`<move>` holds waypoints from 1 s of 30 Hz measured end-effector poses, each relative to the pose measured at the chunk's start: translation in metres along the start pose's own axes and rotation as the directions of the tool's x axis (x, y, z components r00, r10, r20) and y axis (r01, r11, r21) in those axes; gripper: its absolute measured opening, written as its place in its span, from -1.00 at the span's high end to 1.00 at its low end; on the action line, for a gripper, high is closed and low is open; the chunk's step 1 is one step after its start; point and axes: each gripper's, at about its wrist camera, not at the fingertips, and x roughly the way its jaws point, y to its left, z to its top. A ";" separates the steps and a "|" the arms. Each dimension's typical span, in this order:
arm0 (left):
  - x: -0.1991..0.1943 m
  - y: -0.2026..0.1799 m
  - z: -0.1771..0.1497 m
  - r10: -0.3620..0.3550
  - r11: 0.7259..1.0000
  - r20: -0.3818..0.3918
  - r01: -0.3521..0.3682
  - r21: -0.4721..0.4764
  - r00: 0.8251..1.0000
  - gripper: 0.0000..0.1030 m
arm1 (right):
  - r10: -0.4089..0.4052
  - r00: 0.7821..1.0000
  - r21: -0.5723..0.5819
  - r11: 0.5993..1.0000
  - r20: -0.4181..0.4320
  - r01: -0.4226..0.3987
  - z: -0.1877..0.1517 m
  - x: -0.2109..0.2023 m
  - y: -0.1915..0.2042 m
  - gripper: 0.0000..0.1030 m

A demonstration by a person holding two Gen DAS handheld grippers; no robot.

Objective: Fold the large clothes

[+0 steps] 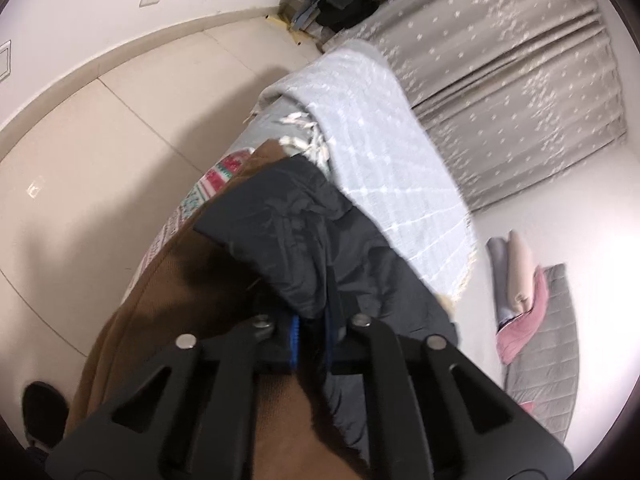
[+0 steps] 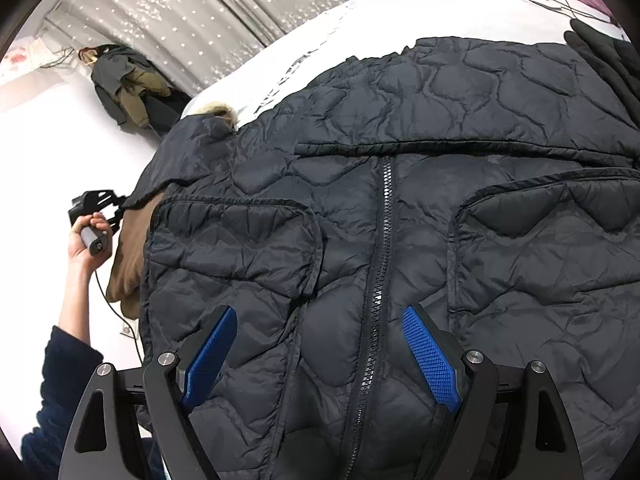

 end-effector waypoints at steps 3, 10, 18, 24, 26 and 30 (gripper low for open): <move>-0.022 -0.014 -0.002 -0.016 0.998 0.059 0.013 0.058 0.998 0.90 | 0.003 1.000 0.019 1.000 0.008 -0.003 0.002 -0.002 -0.004 -0.68; -0.068 -0.059 -0.010 -0.080 0.981 0.171 0.047 0.190 0.982 0.90 | 0.020 0.999 0.048 0.999 0.042 -0.022 0.007 -0.012 -0.010 -0.68; -0.116 -0.150 -0.055 -0.216 0.898 0.215 0.108 0.426 0.953 0.91 | 0.030 0.994 0.126 0.991 0.104 -0.043 0.017 -0.032 -0.030 -0.68; -0.131 -0.230 -0.131 -0.308 0.751 0.180 0.122 0.649 0.934 0.92 | 0.049 0.982 0.229 0.969 0.180 -0.090 0.028 -0.057 -0.061 -0.67; -0.132 -0.252 -0.167 -0.333 0.676 0.141 0.132 0.725 0.932 0.92 | 0.047 0.978 0.260 0.961 0.202 -0.099 0.030 -0.065 -0.071 -0.68; -0.120 -0.284 -0.253 -0.360 0.486 0.061 0.132 0.864 0.931 0.92 | 0.042 0.971 0.325 0.938 0.235 -0.119 0.033 -0.077 -0.092 -0.68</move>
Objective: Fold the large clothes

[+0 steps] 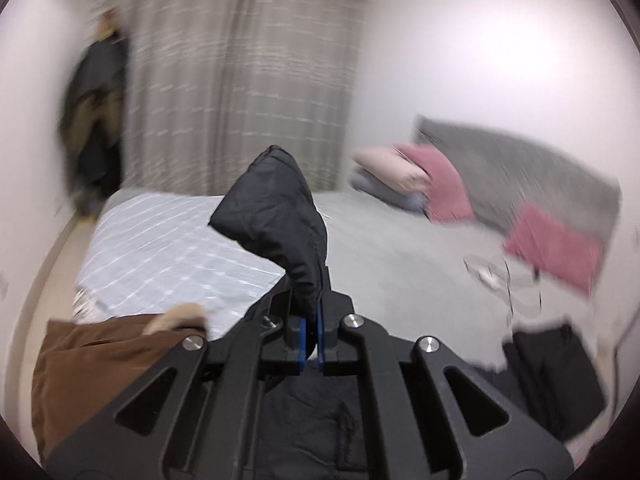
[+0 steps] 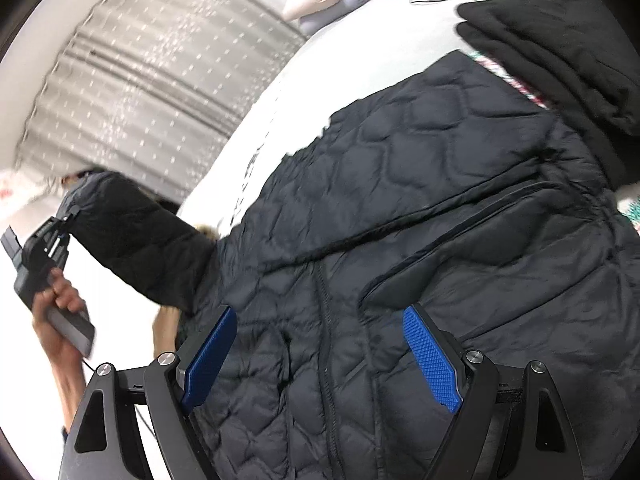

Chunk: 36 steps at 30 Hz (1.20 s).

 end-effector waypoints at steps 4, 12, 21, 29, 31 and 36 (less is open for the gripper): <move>0.029 -0.075 -0.056 -0.080 0.987 -0.110 0.094 0.129 0.991 0.92 | 0.008 1.000 0.051 0.999 0.027 -0.010 0.009 -0.008 -0.014 -0.67; 0.092 -0.156 -0.176 -0.111 0.957 -0.394 0.205 0.204 0.912 0.91 | 0.014 0.999 0.138 0.990 0.051 -0.021 0.018 -0.016 -0.035 -0.67; 0.086 -0.177 -0.196 -0.161 0.940 -0.471 0.280 0.194 0.867 0.49 | 0.014 0.998 0.151 0.988 0.055 -0.023 0.023 -0.018 -0.038 -0.67; 0.080 -0.186 -0.200 -0.260 0.920 -0.507 0.370 0.129 0.822 -0.22 | -0.011 0.997 0.166 0.986 0.072 -0.001 0.025 -0.022 -0.042 -0.67; 0.087 -0.189 -0.207 -0.232 0.921 -0.540 0.362 0.146 0.809 -0.22 | -0.006 0.997 0.169 0.986 0.076 -0.007 0.025 -0.024 -0.042 -0.67; 0.107 -0.190 -0.232 -0.240 0.932 -0.634 0.356 0.061 0.735 -0.22 | -0.013 0.998 0.169 0.986 0.064 0.002 0.025 -0.020 -0.043 -0.67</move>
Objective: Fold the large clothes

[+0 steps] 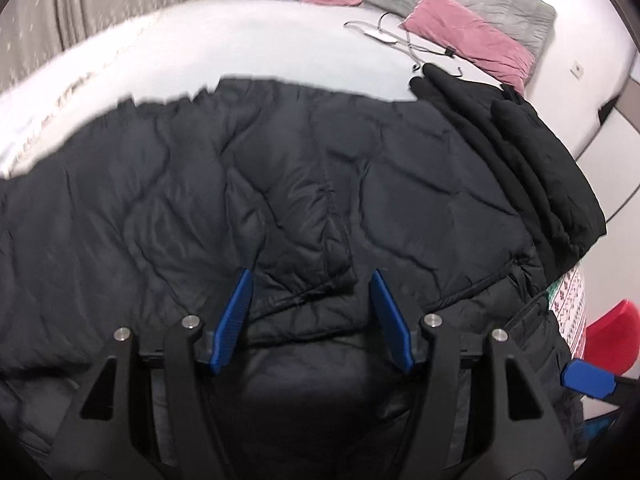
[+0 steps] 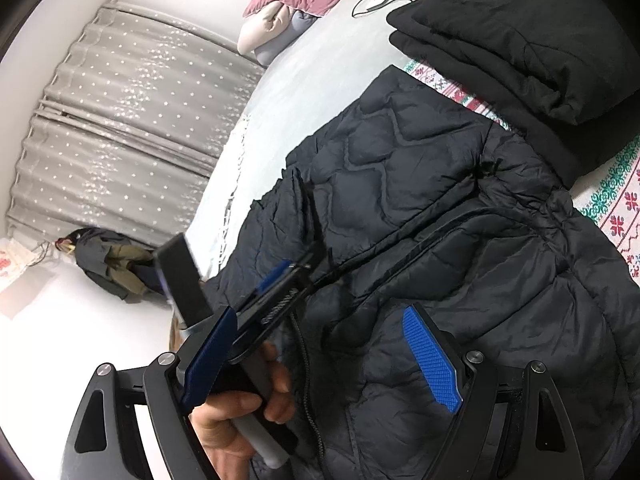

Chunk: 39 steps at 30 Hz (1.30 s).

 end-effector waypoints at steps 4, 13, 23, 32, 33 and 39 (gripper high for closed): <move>-0.012 0.002 -0.002 0.010 0.999 -0.012 -0.010 -0.042 1.000 -0.22 | -0.027 1.000 -0.004 1.000 0.005 0.027 0.000 -0.001 -0.003 -0.67; -0.168 0.040 -0.049 0.041 0.989 0.143 -0.020 -0.146 0.989 -0.33 | -0.061 0.998 -0.033 0.998 0.022 0.061 0.001 -0.005 -0.004 -0.68; -0.275 0.156 -0.162 0.267 0.907 0.166 -0.189 -0.376 0.949 -0.55 | -0.132 0.990 -0.138 0.981 0.039 0.137 -0.011 -0.015 0.006 -0.68; -0.279 0.200 -0.244 0.207 0.869 0.076 -0.148 -0.473 0.975 -0.55 | -0.220 0.975 -0.313 0.926 0.012 0.213 -0.041 -0.051 -0.003 -0.68; -0.279 0.200 -0.249 0.205 0.872 0.068 -0.151 -0.465 0.976 -0.55 | -0.232 0.973 -0.325 0.919 0.015 0.224 -0.044 -0.057 -0.006 -0.68; -0.280 0.202 -0.275 0.179 0.873 0.022 -0.149 -0.464 0.984 -0.55 | -0.297 0.955 -0.356 0.890 0.019 0.284 -0.057 -0.100 -0.047 -0.68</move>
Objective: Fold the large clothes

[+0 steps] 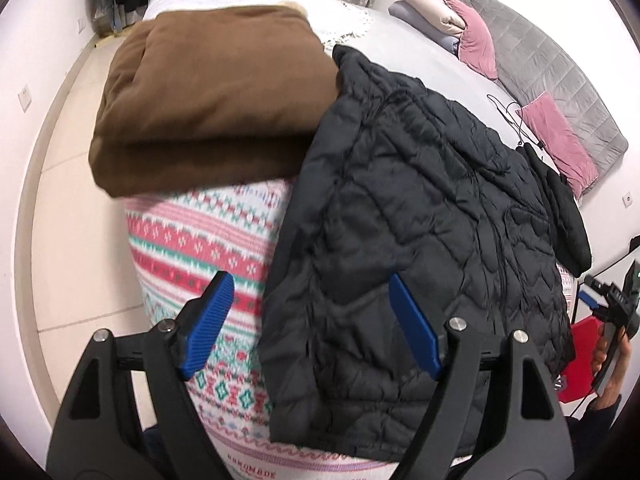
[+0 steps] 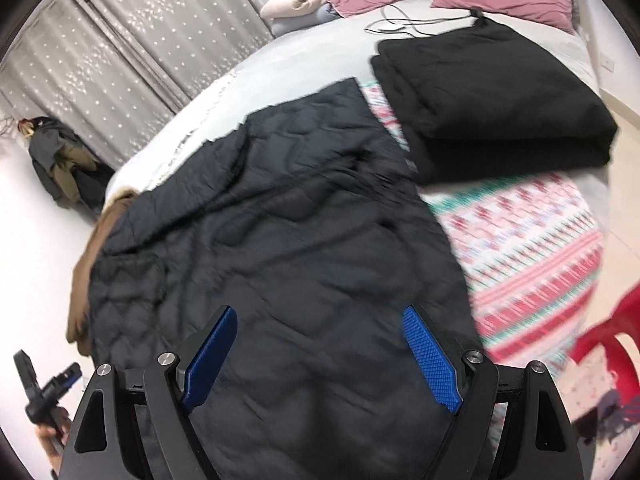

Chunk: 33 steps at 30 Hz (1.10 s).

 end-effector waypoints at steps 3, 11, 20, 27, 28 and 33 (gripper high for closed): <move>-0.001 0.001 -0.008 0.005 1.000 -0.006 -0.005 0.000 1.000 -0.55 | 0.002 1.000 0.026 1.000 -0.019 -0.001 -0.013 -0.009 -0.022 -0.68; 0.008 0.012 -0.035 0.013 0.999 -0.067 -0.015 -0.034 0.998 -0.55 | -0.017 0.998 0.087 0.996 -0.054 0.022 -0.046 -0.027 -0.071 -0.65; 0.002 0.013 -0.060 -0.077 0.993 -0.060 0.071 -0.090 0.995 -0.55 | 0.072 0.986 0.205 0.978 -0.149 -0.040 -0.086 -0.023 -0.106 -0.16; 0.013 0.018 -0.062 -0.144 0.976 -0.077 0.128 -0.177 0.987 -0.52 | 0.117 0.976 0.285 0.957 -0.182 -0.061 -0.099 -0.008 -0.108 0.64; 0.012 0.019 -0.062 -0.151 0.973 -0.073 0.135 -0.189 0.986 -0.42 | 0.120 0.978 0.277 0.958 -0.171 -0.070 -0.098 -0.011 -0.105 0.78; 0.015 0.023 -0.064 -0.163 0.968 -0.090 0.141 -0.209 0.983 0.14 | 0.061 0.994 0.238 0.971 -0.089 -0.038 -0.092 -0.030 -0.096 0.89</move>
